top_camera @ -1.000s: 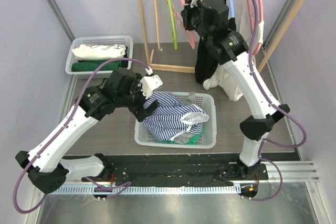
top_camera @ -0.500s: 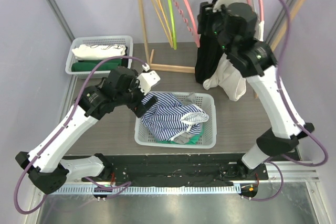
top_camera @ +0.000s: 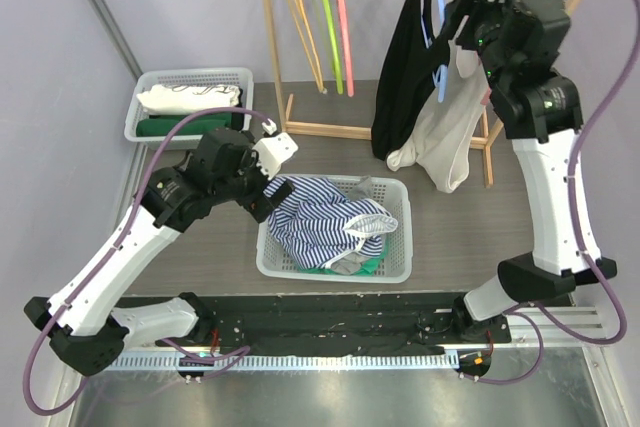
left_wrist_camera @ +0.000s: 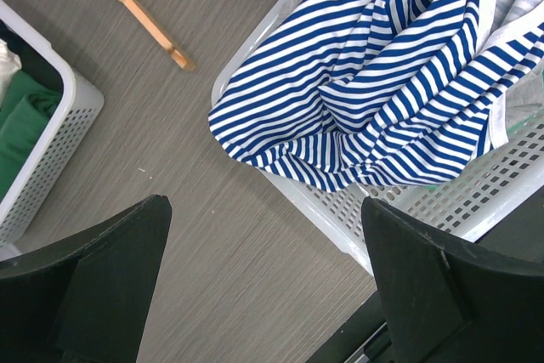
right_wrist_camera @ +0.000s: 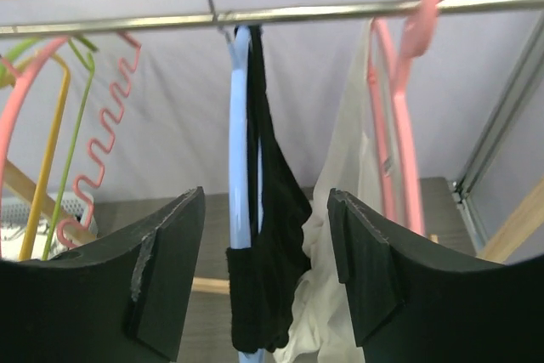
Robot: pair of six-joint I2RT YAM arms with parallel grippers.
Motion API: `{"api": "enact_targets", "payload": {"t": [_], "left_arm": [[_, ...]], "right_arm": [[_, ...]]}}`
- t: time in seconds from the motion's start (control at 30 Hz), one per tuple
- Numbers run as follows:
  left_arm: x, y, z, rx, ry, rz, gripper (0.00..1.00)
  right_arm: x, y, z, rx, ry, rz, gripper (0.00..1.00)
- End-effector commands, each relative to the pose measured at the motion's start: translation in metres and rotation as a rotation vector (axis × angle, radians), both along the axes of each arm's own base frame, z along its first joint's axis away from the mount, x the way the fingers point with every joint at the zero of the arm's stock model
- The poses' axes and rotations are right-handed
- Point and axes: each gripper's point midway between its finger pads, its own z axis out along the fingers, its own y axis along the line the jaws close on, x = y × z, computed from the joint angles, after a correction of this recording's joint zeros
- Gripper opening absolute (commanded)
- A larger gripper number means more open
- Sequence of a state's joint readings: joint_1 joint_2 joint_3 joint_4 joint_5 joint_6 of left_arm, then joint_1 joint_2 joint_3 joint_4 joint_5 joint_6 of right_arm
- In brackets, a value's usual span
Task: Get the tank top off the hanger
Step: Pick up the hanger from the clothesline.
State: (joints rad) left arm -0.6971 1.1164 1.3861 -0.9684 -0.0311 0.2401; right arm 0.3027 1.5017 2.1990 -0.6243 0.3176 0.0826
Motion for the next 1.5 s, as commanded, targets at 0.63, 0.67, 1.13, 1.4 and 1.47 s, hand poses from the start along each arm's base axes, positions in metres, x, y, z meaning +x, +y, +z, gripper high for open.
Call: {"api": "enact_targets", "payload": {"t": [0.63,0.67,1.13,1.4,1.47], "left_arm": [[0.007,0.001,0.014,-0.033,-0.051,0.016,1.0],[0.008,0.001,0.014,-0.032,-0.052,0.018,1.0],[0.008,0.001,0.012,-0.031,-0.045,0.021,1.0],[0.007,0.004,0.011,-0.031,-0.049,0.028,1.0],[0.009,0.005,0.012,-0.03,-0.056,0.033,1.0]], "right_arm": [[0.025,0.023,-0.082,-0.029,0.186,0.068,0.57],[0.022,0.023,-0.076,-0.025,0.164,0.071,0.51],[0.013,0.02,-0.029,-0.064,-0.077,0.084,0.01],[0.009,0.021,-0.023,-0.058,-0.093,0.099,0.01],[0.0,0.022,-0.03,-0.052,-0.074,0.115,0.01]]}}
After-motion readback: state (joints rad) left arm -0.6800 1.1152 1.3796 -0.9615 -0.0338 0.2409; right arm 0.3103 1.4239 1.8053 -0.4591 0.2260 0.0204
